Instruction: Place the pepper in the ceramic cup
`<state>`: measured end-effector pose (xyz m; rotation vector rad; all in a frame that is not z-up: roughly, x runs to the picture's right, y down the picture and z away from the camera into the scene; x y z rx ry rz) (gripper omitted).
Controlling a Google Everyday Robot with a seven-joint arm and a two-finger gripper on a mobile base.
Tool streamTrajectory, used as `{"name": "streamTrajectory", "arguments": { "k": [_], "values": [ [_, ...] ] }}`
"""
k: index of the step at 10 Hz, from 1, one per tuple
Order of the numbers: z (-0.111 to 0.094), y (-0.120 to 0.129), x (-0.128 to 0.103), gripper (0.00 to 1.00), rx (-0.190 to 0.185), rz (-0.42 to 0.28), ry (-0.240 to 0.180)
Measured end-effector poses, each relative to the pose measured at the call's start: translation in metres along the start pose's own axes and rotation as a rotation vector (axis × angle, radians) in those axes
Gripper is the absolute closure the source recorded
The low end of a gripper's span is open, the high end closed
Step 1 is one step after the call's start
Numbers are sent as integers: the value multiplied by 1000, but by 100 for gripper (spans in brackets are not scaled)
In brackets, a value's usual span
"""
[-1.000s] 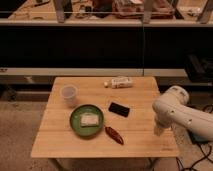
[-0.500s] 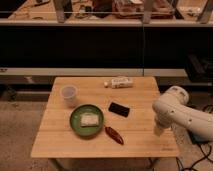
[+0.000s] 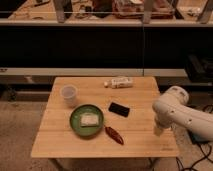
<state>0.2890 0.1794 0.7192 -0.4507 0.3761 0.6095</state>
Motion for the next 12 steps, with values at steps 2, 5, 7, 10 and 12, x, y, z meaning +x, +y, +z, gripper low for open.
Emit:
{"name": "streamTrajectory", "arguments": {
  "k": [2, 5, 7, 10, 12],
  "values": [
    [0, 0, 0, 38, 0, 0, 0],
    [0, 0, 0, 38, 0, 0, 0],
    [0, 0, 0, 38, 0, 0, 0],
    [-7, 13, -19, 38, -34, -36, -64],
    [-23, 49, -66, 38, -123, -125, -210]
  ]
}}
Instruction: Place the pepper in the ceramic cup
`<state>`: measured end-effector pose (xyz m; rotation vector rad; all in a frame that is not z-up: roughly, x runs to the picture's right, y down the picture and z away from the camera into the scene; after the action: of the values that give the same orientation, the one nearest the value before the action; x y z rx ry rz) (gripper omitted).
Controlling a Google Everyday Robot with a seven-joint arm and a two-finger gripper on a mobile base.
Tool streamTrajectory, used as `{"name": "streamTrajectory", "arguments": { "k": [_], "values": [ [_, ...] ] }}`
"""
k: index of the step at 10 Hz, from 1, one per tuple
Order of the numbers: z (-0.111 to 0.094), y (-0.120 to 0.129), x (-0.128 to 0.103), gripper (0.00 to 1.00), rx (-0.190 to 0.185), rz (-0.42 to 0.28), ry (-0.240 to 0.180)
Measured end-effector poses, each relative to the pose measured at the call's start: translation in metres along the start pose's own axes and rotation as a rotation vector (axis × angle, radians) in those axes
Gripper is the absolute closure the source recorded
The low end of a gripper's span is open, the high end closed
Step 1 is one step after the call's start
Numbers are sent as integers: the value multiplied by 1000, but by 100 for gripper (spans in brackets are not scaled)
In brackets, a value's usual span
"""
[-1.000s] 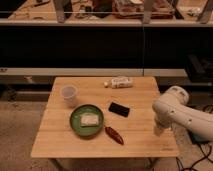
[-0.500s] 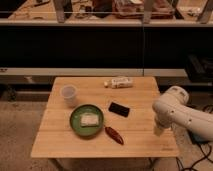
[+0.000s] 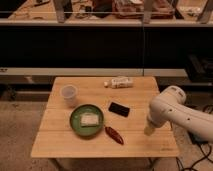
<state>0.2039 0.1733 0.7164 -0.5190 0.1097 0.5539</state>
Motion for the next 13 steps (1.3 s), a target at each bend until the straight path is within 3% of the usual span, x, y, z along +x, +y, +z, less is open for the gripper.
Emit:
{"name": "streamTrajectory", "arguments": {
  "k": [2, 4, 6, 8, 11, 13],
  "values": [
    [-1, 28, -25, 38, -88, -85, -112],
    [3, 47, -30, 38, -147, -147, -167],
    [15, 61, -26, 38, -178, -160, -207],
    [28, 72, -29, 38, -174, -156, -250],
    [42, 86, -48, 38, -109, -132, -320],
    [47, 100, -64, 38, -86, -126, -367]
  ]
}}
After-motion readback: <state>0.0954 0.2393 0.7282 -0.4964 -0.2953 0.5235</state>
